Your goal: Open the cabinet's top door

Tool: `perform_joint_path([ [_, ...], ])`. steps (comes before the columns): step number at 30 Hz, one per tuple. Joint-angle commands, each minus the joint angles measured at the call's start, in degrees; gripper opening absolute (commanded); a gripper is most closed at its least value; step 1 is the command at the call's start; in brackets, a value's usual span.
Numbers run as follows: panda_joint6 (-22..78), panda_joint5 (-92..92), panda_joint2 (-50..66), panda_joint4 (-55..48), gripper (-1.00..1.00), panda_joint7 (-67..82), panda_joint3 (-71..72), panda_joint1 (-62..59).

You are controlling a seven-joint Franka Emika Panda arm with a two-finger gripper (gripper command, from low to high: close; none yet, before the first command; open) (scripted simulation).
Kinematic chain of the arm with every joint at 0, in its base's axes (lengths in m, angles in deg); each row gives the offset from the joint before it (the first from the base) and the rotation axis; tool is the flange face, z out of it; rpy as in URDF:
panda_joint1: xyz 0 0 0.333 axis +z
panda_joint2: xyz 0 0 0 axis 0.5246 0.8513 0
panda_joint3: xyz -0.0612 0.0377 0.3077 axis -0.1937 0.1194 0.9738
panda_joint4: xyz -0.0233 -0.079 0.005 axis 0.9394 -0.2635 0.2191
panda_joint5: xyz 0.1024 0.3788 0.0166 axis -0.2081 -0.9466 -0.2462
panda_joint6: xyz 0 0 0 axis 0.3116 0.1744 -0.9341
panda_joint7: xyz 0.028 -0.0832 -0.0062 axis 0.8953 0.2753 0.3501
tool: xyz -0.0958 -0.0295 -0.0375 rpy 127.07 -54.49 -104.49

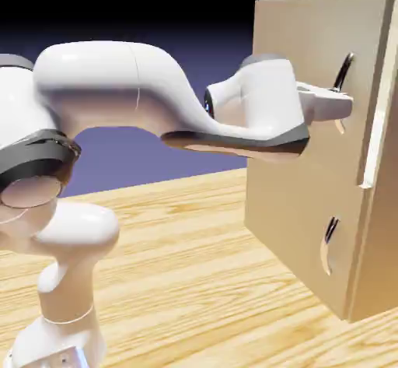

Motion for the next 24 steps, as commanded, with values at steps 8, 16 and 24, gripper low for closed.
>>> perform_joint_path([
  [8,4.51,-7.98,-1.01,9.73,-1.0,0.95,14.44,-16.61],
  [16,5.89,-15.6,-2.77,16.82,-1.0,0.02,29.55,-33.22],
  [24,4.68,-25.14,-6.92,22.62,-1.0,-0.09,44.9,-49.84],
])
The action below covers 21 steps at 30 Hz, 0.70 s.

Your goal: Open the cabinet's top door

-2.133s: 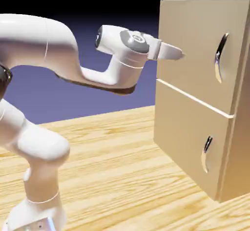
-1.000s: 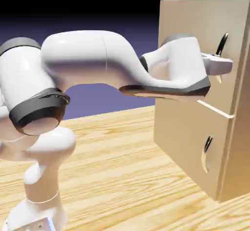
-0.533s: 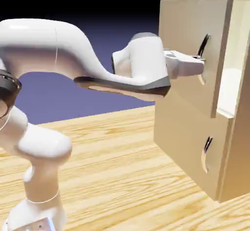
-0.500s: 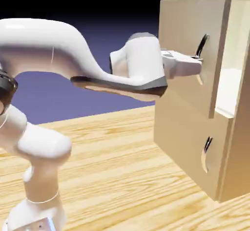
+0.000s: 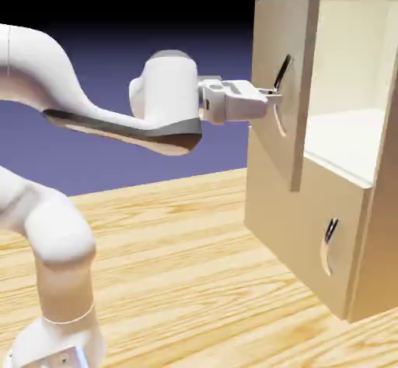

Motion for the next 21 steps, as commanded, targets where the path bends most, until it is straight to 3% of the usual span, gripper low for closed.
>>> perform_joint_path([
  [1,-0.48,-1.04,-0.5,0.48,-1.0,-0.31,1.82,-2.07],
  [12,3.33,-27.49,-14.07,10.53,-1.0,15.63,15.44,-11.4],
  [21,16.93,-49.92,-24.61,15.99,-1.0,28.93,25.56,-6.9],
])
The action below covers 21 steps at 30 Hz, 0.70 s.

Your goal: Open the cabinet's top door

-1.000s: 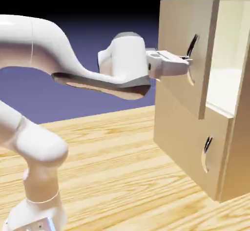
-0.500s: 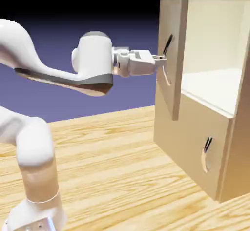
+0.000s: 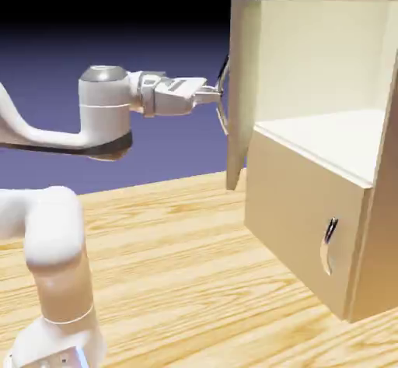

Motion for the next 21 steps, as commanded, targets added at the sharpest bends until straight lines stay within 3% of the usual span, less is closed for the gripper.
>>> perform_joint_path([
  [1,2.31,-2.6,-0.95,0.23,-1.0,1.08,1.61,0.88],
  [11,27.03,-24.65,-3.75,-4.58,-1.0,6.29,21.44,6.23],
  [21,51.15,-40.08,0.91,-22.24,-1.0,7.47,41.24,-2.52],
])
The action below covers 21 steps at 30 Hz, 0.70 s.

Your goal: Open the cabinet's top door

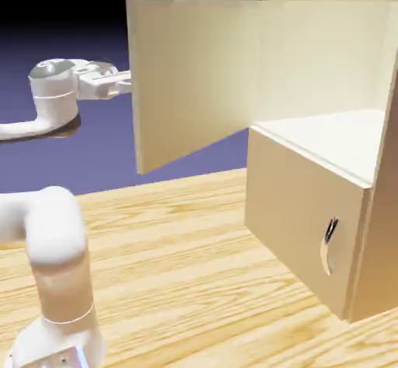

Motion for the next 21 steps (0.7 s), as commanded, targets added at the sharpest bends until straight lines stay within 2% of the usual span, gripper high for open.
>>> perform_joint_path([
  [1,2.12,-1.02,0.37,-2.08,-1.0,0.16,1.59,-1.49],
  [21,34.22,-10.84,0.05,-43.61,-1.0,7.45,20.75,-34.18],
])
